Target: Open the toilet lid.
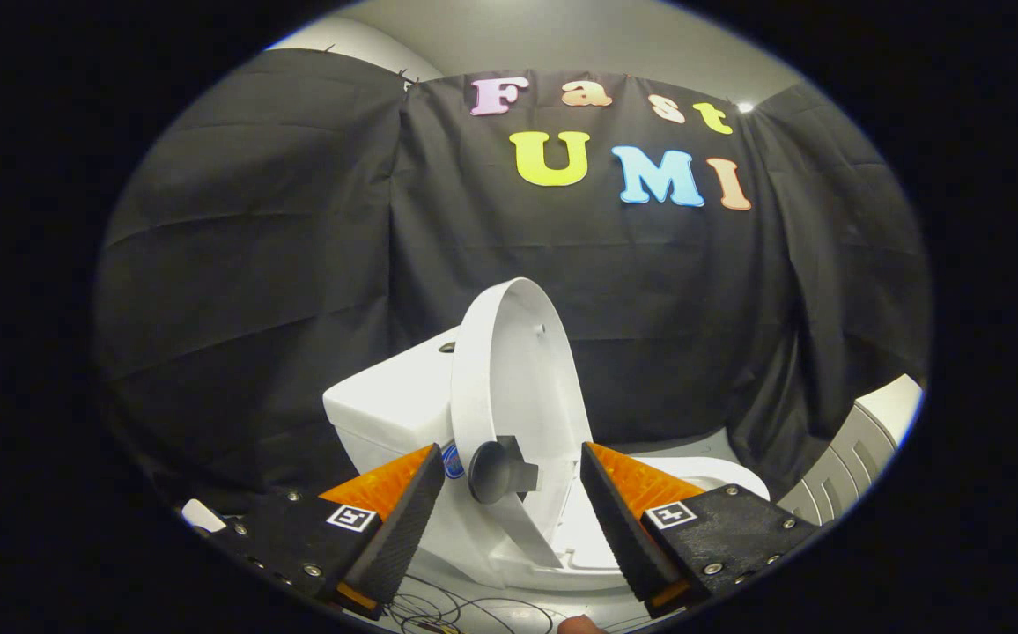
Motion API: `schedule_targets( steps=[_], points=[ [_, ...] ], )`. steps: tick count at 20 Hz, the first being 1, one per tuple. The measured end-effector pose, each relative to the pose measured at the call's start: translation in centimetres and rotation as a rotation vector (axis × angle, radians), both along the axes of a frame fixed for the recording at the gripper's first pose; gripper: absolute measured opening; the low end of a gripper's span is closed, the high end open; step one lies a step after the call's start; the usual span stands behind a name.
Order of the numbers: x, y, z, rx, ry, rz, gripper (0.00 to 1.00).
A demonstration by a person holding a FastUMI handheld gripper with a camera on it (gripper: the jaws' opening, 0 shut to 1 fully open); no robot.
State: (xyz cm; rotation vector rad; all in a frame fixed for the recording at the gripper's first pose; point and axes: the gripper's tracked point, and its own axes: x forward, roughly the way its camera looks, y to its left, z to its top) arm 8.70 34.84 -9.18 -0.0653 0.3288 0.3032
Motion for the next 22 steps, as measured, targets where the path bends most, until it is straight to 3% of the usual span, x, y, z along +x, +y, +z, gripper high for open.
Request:
schedule_targets(
  steps=[8, 22],
  points=[
    [-1.5, -4.1, 4.2, 0.051, -0.106, 0.033, 0.95],
    [-1.7, -17.9, 8.5, 0.12, -0.195, -0.073, 0.95]
  ],
)
